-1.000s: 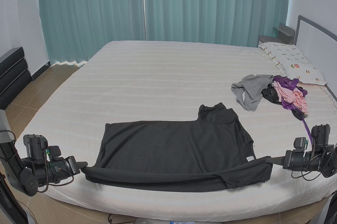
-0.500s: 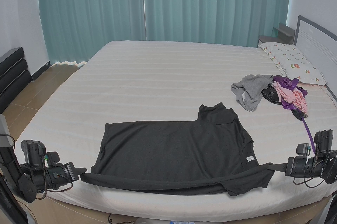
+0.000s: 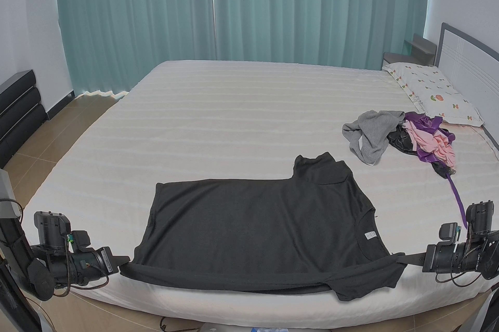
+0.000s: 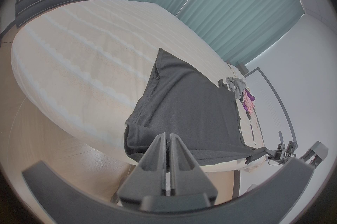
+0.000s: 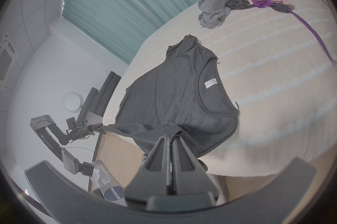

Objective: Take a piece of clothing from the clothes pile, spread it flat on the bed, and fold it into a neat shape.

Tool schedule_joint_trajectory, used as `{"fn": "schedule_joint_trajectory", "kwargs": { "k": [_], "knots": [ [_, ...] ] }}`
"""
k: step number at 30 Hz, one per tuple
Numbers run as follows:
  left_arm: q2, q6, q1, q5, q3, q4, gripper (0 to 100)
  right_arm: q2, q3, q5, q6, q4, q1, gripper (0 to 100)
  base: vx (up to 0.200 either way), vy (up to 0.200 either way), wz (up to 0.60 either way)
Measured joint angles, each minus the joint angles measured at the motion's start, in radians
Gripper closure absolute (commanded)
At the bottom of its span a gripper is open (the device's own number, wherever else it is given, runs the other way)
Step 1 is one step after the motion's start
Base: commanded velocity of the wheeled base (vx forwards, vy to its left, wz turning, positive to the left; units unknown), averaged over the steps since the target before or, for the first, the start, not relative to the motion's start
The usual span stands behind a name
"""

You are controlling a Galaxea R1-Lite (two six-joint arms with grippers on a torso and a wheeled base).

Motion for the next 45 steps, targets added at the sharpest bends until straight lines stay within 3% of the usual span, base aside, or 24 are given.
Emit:
{"fn": "schedule_joint_trajectory", "kwargs": {
  "k": [12, 45],
  "knots": [
    [0.013, 0.018, 0.0, 0.002, -0.025, 0.015, 100, 0.03, -0.033, -0.011, -0.006, 0.003, 0.0, 100, 0.0, 0.0, 0.0],
    [0.341, -0.034, -0.039, 0.053, -0.405, 0.016, 100, 0.436, -0.434, -0.079, 0.041, 0.007, 0.049, 100, 0.0, 0.0, 0.0]
  ]
}}
